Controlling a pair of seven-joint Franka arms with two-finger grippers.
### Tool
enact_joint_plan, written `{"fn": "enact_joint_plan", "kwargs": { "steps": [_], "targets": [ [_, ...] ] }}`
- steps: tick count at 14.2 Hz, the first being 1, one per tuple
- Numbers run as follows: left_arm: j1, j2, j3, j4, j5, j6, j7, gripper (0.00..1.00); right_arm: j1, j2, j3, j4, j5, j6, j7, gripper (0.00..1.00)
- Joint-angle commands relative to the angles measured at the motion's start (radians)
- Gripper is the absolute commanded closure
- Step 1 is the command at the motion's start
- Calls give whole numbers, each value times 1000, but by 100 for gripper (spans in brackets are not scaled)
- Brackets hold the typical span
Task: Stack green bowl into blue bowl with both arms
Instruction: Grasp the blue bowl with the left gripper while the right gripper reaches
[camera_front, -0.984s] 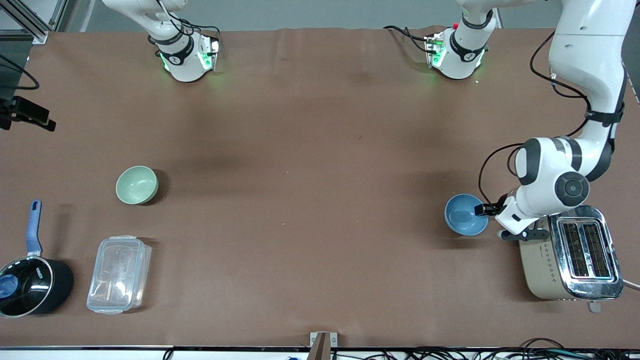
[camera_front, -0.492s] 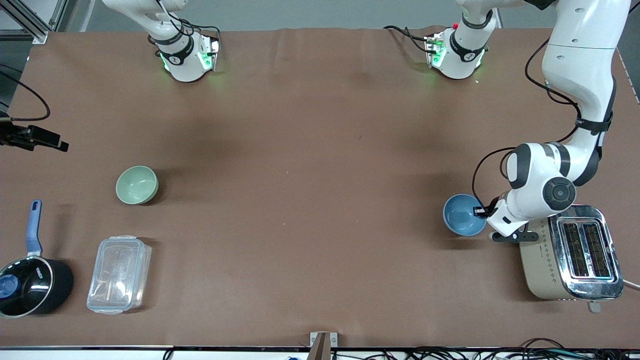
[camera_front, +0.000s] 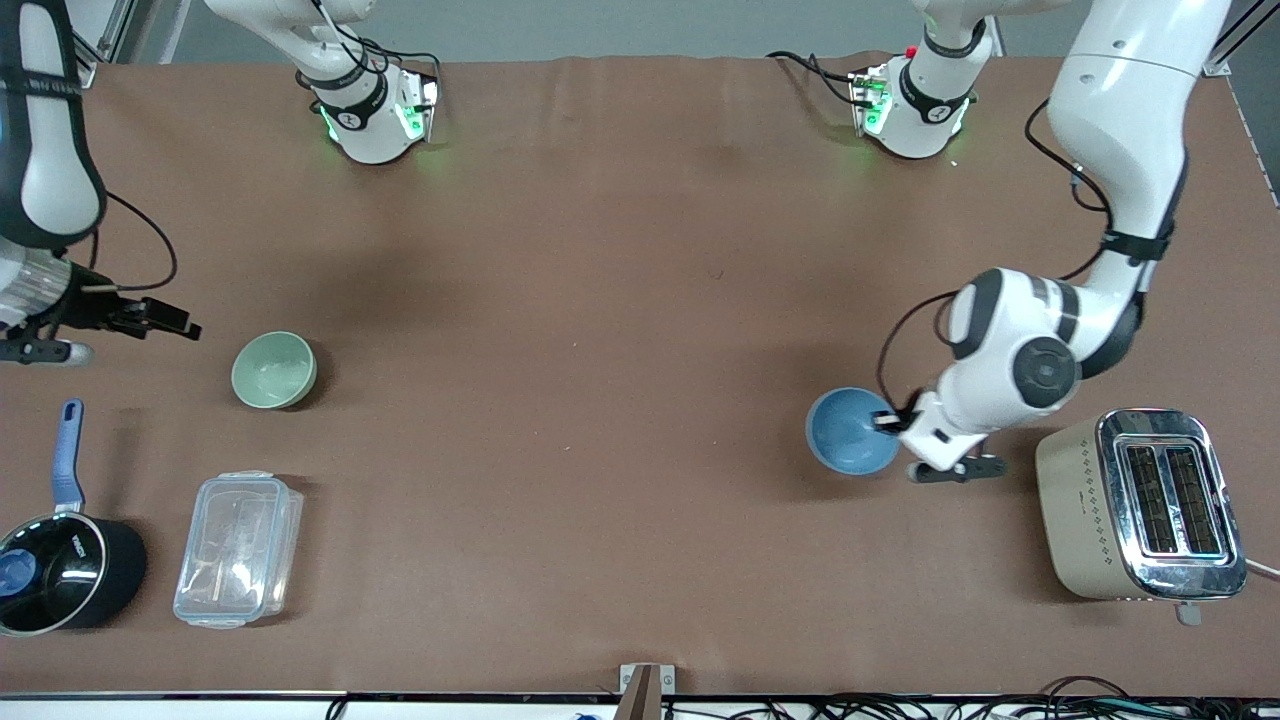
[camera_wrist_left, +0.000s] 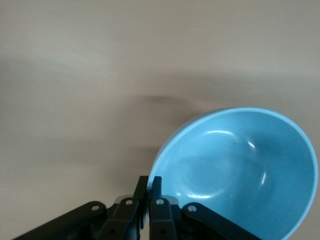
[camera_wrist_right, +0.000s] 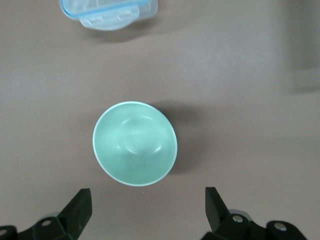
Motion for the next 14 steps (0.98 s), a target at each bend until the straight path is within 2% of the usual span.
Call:
{"fn": "enact_joint_plan", "kwargs": {
  "steps": [1, 4, 8, 9, 11, 14],
  "targets": [
    [-98, 1, -44, 42, 7, -28, -221, 100, -11, 111, -5, 2, 109, 66, -108, 0],
    [-244, 50, -44, 101, 10, -26, -396, 100, -25, 193, -6, 2, 241, 96, -252, 1],
    [-409, 161, -38, 188, 12, -1, -571, 100, -29, 260, -6, 2, 313, 105, -277, 6],
    [-431, 181, -38, 204, 12, 27, -603, 100, -28, 269, -6, 4, 324, 107, -277, 13],
    [-465, 210, -38, 205, 10, 85, -655, 100, -26, 297, -6, 19, 327, 111, -277, 38],
    [-503, 247, -36, 207, 9, 147, -686, 99, -31, 315, -6, 36, 332, 113, -275, 87]
  ]
}}
